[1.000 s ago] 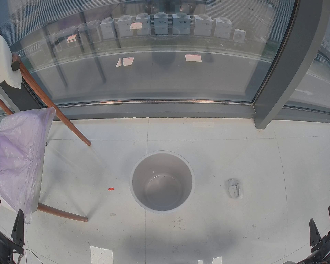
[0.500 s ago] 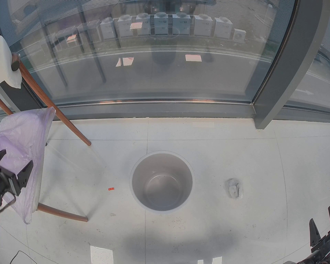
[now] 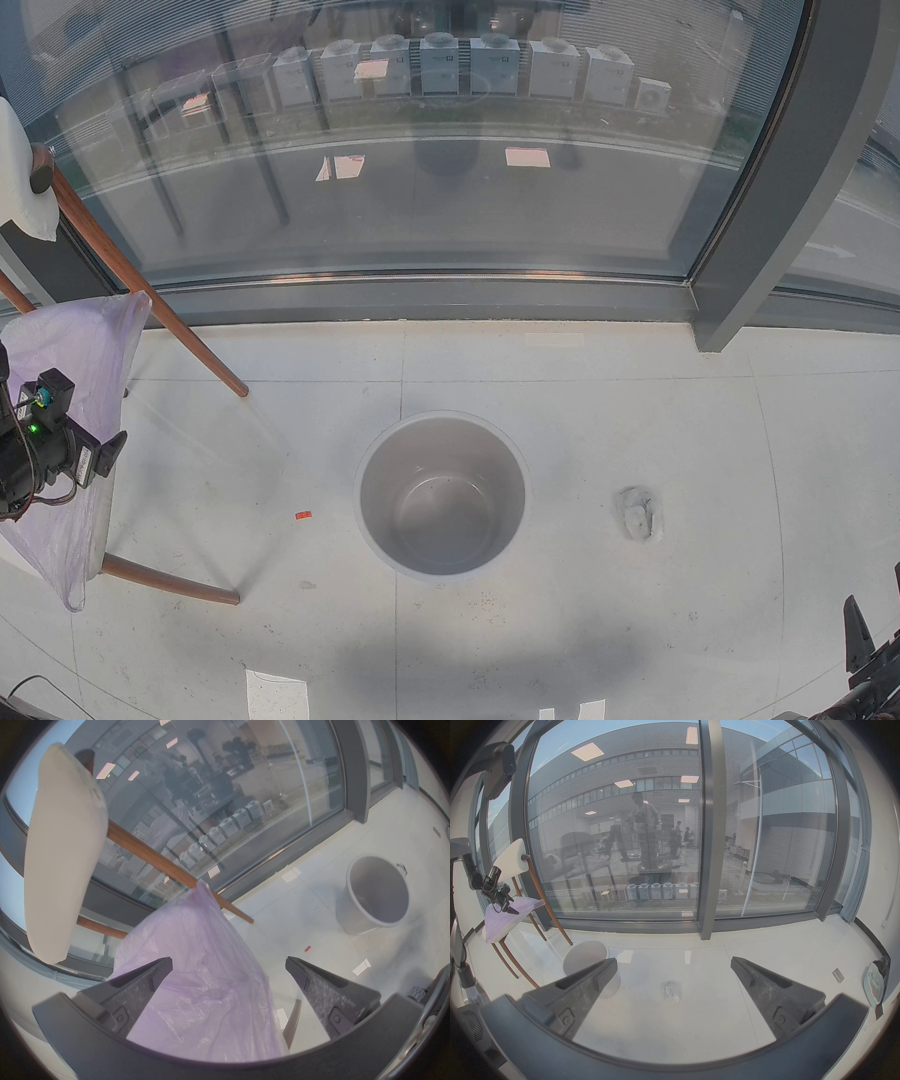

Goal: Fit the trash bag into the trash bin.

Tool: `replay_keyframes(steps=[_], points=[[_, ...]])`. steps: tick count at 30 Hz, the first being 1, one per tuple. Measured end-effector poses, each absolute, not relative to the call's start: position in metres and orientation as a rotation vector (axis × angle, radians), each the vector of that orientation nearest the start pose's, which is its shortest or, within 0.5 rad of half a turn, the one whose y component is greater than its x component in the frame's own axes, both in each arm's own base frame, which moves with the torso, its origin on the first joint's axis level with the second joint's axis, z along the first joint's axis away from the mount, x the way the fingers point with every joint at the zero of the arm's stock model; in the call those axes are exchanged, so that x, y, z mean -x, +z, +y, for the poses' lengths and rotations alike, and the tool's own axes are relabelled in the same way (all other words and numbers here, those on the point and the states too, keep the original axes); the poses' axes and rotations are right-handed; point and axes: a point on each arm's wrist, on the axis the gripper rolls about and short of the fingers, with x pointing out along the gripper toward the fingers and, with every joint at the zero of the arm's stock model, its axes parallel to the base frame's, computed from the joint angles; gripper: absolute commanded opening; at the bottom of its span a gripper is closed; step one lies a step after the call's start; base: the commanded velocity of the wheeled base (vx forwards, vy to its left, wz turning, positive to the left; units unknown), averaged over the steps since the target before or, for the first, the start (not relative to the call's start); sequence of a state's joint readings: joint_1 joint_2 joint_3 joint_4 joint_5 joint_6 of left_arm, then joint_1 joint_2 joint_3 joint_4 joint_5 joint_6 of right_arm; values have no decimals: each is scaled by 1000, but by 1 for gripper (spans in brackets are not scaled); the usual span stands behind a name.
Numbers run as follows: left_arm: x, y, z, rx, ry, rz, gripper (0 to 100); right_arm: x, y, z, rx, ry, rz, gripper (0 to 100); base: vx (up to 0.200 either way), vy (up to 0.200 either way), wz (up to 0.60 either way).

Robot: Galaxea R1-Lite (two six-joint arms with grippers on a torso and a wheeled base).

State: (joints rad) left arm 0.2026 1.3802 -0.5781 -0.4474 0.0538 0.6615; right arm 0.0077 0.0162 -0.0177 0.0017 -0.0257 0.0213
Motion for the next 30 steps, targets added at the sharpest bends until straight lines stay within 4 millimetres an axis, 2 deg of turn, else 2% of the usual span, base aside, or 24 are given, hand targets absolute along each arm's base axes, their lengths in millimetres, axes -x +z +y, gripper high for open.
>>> replay_keyframes(steps=[9, 15, 16, 30], points=[[-222, 169, 47, -622, 124, 506, 100, 23, 81, -1, -24, -19, 0, 100, 0, 0, 0], [-228, 166, 48, -620, 121, 514, 100, 23, 81, -1, -24, -19, 0, 100, 0, 0, 0], [-230, 166, 49, -621, 123, 507, 0, 23, 81, -1, -24, -18, 0, 100, 0, 0, 0], [-240, 165, 52, -563, 135, 485, 0, 23, 80, -1, -23, -19, 0, 100, 0, 0, 0]])
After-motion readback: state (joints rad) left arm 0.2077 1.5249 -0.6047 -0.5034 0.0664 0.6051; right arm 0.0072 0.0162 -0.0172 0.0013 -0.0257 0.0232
